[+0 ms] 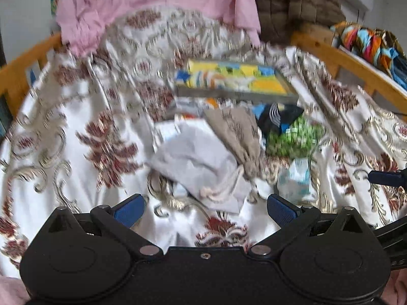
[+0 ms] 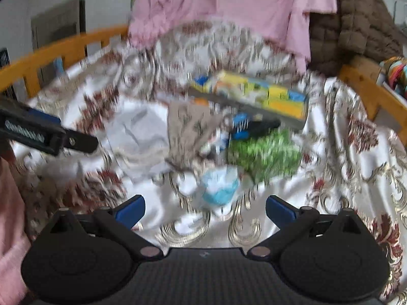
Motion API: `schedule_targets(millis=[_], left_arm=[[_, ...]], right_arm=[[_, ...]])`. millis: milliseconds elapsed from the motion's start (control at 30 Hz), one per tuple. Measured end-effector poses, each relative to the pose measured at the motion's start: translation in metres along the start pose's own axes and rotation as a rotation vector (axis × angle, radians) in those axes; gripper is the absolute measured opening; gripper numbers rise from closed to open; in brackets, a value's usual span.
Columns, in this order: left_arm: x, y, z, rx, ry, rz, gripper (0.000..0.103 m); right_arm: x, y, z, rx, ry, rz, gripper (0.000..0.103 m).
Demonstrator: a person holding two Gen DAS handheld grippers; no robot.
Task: Organize soft objects
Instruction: 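Lift both tools away from the tray back toward the pile, then grasp the blue-and-white packet with the right tool while the left tool grasps the grey pouch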
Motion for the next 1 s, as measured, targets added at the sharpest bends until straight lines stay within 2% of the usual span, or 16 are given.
schedule_targets(millis=[167,300,433,633,800,1000], left_arm=[[0.011,-0.027,-0.003,0.107,0.069,-0.036,0.102],[0.023,-0.042,0.002,0.133,0.140,-0.055,0.102],[0.029,-0.054,0.010,0.141,0.148,-0.056,0.102],[0.034,-0.071,0.021,0.154,0.144,-0.063,0.102],[0.043,-0.082,0.027,0.158,0.174,-0.081,0.102],[0.048,-0.091,0.030,0.156,0.236,-0.118,0.099]], right_arm=[[0.005,-0.029,-0.009,0.111,0.016,0.007,0.103],[0.005,-0.045,-0.011,0.155,0.009,0.024,0.103],[0.005,-0.061,-0.009,0.195,0.011,0.034,0.103],[0.001,-0.086,0.002,0.203,0.012,0.018,0.103],[-0.009,-0.103,0.011,0.166,0.018,-0.039,0.103],[-0.006,-0.111,0.015,0.119,0.033,0.006,0.103]])
Point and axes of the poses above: each gripper's, at about its wrist camera, not at the fingertips, and y roughly against the way its jaws point, x to its left, z to its top, the point moved 9 cm from there along -y, roughly the way its jaws point, and after that the axes turned 9 degrees about -z, right-handed, at the moved point
